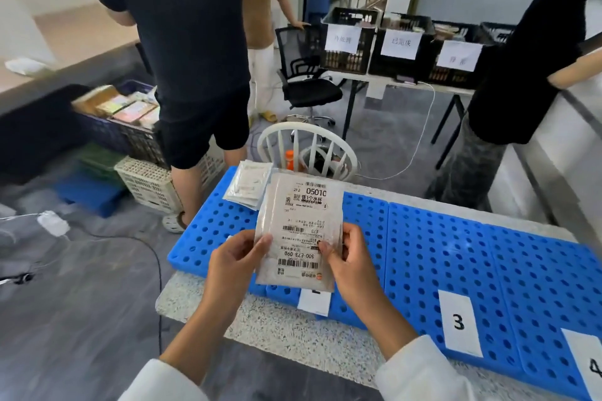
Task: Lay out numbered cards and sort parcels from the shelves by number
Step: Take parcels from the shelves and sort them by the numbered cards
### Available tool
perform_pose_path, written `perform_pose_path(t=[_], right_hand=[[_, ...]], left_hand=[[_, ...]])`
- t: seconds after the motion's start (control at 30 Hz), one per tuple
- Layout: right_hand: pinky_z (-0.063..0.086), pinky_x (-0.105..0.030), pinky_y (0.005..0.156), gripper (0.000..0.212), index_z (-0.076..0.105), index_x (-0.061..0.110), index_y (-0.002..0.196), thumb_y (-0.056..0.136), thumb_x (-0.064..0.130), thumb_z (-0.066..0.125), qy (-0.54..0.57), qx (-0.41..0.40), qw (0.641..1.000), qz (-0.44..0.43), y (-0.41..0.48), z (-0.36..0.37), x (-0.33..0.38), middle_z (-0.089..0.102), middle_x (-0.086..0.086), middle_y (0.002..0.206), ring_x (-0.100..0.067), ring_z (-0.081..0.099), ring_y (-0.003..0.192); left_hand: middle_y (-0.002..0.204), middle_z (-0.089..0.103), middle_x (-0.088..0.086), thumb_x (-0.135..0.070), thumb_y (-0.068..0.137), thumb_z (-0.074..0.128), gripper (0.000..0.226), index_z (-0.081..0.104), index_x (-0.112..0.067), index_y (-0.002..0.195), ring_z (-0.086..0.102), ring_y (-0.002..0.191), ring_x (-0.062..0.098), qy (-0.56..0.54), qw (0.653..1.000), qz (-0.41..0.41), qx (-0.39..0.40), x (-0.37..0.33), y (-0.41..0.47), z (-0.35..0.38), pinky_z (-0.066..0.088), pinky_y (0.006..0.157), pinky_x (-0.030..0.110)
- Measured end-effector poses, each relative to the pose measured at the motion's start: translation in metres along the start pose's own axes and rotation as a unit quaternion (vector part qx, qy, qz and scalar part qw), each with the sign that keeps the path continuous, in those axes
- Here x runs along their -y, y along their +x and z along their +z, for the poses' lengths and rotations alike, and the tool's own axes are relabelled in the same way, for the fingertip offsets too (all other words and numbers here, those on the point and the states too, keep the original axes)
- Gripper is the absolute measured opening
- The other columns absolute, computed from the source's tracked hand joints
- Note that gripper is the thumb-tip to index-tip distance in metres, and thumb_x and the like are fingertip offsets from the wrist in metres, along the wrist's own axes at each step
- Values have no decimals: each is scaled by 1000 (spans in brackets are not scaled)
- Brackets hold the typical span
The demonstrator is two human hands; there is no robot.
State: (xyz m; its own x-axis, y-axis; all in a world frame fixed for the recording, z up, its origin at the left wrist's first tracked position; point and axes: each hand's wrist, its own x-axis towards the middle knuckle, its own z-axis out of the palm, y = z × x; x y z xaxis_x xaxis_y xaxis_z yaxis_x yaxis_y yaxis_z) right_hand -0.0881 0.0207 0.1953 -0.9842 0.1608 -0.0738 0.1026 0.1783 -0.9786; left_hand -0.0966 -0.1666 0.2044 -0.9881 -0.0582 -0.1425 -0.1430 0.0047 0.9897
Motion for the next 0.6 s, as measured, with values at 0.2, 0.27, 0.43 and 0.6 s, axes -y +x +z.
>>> perform_pose_path(t=[0.2,0.27,0.43,0.6], right_hand=[[52,-13,73,23,44,24,114,96,18,57,-35,11,999,20,62,31,-2,60,18,104,7,60,92],[53,-15,74,22,45,23,113,96,17,57,-34,-2,999,29,83,43,0,61,15,105,5,61,92],[53,-14,74,21,44,27,110,96,18,57,-47,-8,998,37,142,79,5,62,15,105,8,62,91],[48,-4,68,48,34,27,134,94,13,58,-35,-7,998,52,202,122,3,60,10,121,6,59,101]], left_hand=[[83,75,4,-23,91,64,14,72,-11,93,70,76,17,17,1000,2,-4,10,67,-14,55,60,21],[80,74,2,-22,91,63,14,72,-10,93,70,72,12,16,1000,-1,4,10,94,-21,52,57,17],[67,68,-4,-21,92,63,16,69,-10,83,61,63,4,27,999,6,25,15,170,-45,48,56,17],[83,70,10,-28,91,65,20,66,-14,104,65,77,15,34,999,5,36,29,241,-71,55,66,31]])
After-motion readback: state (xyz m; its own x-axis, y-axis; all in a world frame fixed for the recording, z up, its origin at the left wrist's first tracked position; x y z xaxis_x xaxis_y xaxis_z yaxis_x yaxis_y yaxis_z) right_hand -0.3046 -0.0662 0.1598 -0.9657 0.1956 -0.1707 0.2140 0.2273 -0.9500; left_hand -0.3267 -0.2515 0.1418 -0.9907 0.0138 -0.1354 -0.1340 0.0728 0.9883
